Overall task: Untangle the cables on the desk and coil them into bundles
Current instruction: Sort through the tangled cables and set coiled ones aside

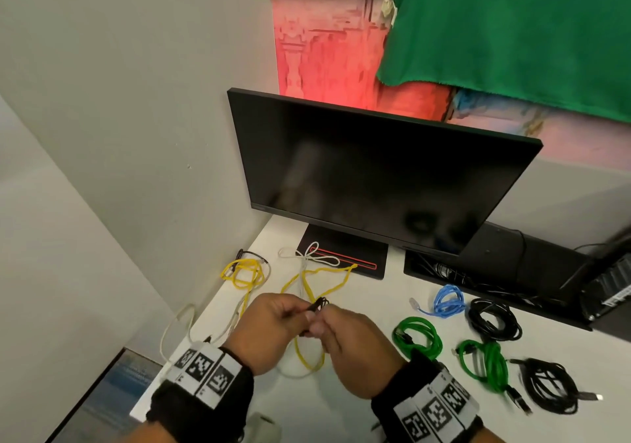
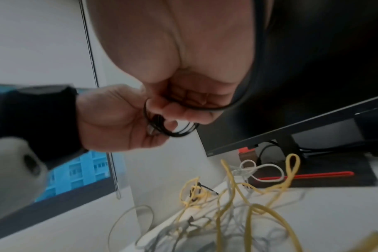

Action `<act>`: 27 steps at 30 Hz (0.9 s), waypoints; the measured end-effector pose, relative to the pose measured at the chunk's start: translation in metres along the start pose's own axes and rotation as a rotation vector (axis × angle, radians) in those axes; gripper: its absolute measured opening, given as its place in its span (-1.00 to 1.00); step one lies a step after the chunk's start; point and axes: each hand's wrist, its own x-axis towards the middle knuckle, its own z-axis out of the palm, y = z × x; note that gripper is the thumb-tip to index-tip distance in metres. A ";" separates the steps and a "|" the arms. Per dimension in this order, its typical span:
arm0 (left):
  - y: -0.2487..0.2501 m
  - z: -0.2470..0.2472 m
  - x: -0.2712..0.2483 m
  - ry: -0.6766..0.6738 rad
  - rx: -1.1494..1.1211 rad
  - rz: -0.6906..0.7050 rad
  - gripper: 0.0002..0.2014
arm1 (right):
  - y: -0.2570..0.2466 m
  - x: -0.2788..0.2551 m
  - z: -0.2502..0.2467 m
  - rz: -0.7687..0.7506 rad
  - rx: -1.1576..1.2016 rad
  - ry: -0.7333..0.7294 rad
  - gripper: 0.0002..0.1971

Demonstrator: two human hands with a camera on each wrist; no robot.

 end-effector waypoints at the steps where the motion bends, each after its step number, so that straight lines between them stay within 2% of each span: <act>1: 0.001 0.001 -0.002 -0.025 -0.029 -0.012 -0.81 | -0.001 0.002 -0.001 -0.001 0.002 0.040 -0.78; 4: 0.004 0.001 -0.008 -0.048 -0.122 -0.064 -0.68 | 0.003 0.005 0.001 0.055 0.013 0.191 -0.78; 7: 0.006 0.000 -0.010 -0.110 -0.166 -0.089 -0.70 | 0.006 0.007 0.005 0.095 0.047 0.322 -0.73; 12: 0.005 -0.004 -0.013 -0.193 -0.274 -0.099 -0.78 | 0.010 0.009 0.003 0.051 0.138 0.268 -0.66; 14: 0.005 -0.004 -0.011 -0.139 -0.278 -0.081 -0.81 | 0.013 0.010 0.002 0.057 0.248 0.272 -0.64; 17: 0.006 -0.009 -0.005 0.017 -0.273 -0.048 -0.82 | 0.024 0.011 0.000 0.125 0.378 0.254 -0.76; 19: 0.005 -0.020 0.001 0.131 -0.294 -0.038 -0.73 | 0.034 0.007 -0.003 0.212 0.453 0.238 -0.84; 22: 0.004 -0.040 0.005 0.226 -0.317 -0.028 -0.64 | 0.050 -0.005 -0.009 0.294 0.497 0.243 -0.81; 24: 0.002 -0.045 0.006 0.249 -0.305 -0.028 -0.66 | 0.057 -0.010 -0.012 0.318 0.441 0.283 -0.78; 27: -0.001 -0.037 0.005 0.261 -0.256 -0.029 -0.70 | 0.059 -0.011 -0.008 0.315 0.168 0.288 -0.78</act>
